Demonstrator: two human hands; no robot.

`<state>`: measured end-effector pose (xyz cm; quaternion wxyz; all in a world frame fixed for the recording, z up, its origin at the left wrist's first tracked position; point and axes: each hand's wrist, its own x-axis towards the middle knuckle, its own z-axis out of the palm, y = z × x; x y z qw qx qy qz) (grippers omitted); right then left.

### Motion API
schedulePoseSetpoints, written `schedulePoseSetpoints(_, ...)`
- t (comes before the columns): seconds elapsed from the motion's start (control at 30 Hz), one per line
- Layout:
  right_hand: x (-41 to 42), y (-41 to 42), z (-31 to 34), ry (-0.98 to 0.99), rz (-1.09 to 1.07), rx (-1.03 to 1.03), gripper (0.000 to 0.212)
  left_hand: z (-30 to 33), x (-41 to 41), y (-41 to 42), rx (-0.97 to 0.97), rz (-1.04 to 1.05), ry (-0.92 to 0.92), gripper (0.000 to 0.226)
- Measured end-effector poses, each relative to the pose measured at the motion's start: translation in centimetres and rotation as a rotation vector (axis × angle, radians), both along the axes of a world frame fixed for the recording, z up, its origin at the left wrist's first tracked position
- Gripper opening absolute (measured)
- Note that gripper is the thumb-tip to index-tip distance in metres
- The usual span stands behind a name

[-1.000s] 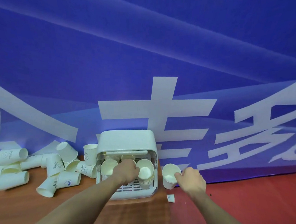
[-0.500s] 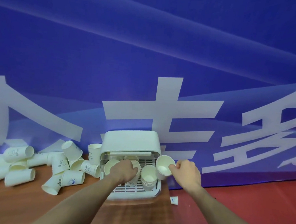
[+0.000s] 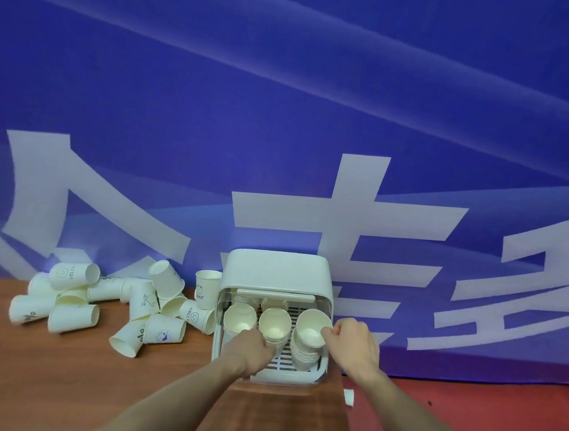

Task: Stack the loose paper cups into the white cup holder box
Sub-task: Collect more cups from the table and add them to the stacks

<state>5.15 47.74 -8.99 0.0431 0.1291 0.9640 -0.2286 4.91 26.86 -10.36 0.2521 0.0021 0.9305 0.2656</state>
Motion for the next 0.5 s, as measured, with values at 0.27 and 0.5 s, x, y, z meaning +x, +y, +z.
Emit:
schedulePoseSetpoints(0.27, -0.7, 0.6, -2.5, -0.171, -0.027, -0.107, 0.028, -2.3, -0.6, 0.8, 0.2, 0.116, -0.042, 0.027)
schedulePoseSetpoints(0.5, -1.0, 1.1, -3.6, -0.275, -0.121, -0.322, 0.034, -5.4, -1.0, 2.5, 0.408, 0.4, -0.138, 0.015)
